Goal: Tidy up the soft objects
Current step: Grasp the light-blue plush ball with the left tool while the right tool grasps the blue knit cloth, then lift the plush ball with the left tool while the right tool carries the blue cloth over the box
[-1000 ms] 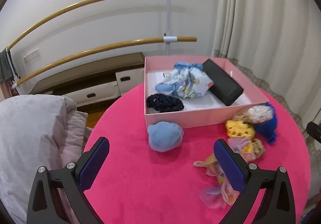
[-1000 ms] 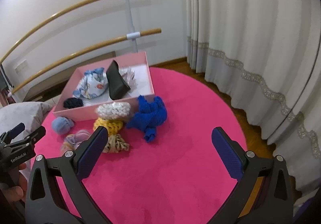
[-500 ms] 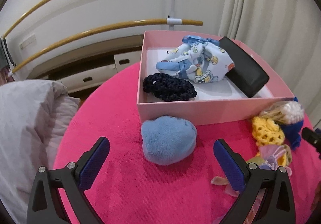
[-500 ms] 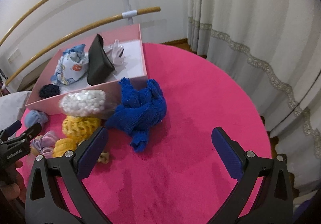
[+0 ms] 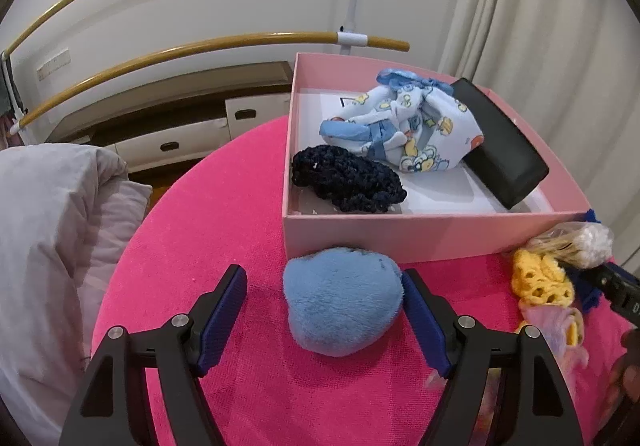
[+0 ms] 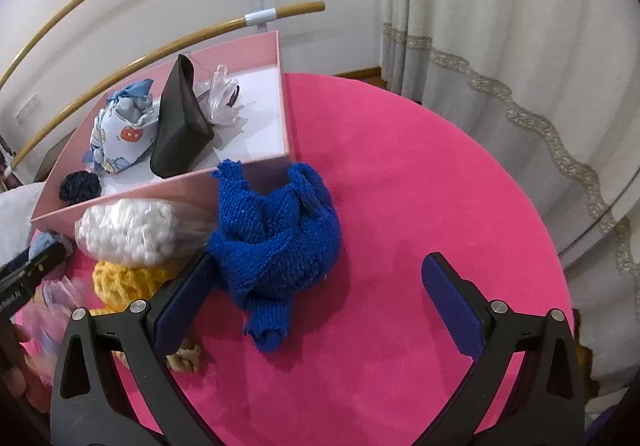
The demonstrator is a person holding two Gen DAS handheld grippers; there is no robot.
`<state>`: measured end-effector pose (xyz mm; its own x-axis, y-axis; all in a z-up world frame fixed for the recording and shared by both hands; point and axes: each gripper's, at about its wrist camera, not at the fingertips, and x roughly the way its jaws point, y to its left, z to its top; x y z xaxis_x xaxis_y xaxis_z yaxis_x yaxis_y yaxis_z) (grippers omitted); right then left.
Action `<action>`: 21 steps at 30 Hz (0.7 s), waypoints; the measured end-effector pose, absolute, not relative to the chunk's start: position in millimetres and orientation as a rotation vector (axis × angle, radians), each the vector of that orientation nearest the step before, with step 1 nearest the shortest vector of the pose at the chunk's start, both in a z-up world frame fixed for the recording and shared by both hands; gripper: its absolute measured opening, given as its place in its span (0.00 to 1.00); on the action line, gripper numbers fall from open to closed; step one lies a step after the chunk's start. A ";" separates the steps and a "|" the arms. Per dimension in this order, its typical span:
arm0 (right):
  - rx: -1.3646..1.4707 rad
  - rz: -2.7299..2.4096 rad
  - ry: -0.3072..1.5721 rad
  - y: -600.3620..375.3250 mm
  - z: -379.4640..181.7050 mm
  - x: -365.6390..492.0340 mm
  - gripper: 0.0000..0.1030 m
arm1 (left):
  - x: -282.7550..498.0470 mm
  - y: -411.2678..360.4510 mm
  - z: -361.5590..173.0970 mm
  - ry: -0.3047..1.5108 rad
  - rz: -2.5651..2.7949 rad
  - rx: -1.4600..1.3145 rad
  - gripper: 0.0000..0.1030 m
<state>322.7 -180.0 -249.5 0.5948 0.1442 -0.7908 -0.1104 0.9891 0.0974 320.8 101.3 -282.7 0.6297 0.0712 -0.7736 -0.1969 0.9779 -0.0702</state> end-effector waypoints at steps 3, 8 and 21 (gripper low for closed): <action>0.033 0.163 0.926 -176.8 -251.0 323.5 0.95 | 315.2 102.3 -277.5 0.855 0.165 -0.160 0.72; 0.040 0.194 0.933 -173.5 -255.7 327.3 0.54 | 320.1 95.5 -288.6 0.908 0.151 -0.112 0.64; 0.070 0.180 0.894 -192.6 -242.8 302.0 0.41 | 298.8 76.6 -271.7 0.883 0.052 -0.115 0.39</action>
<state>302.0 -192.6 -242.8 0.6123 0.1855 -0.7685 -0.1269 0.9825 0.1360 298.8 76.6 -271.7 0.6339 -0.0018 -0.7734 -0.0929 0.9926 -0.0783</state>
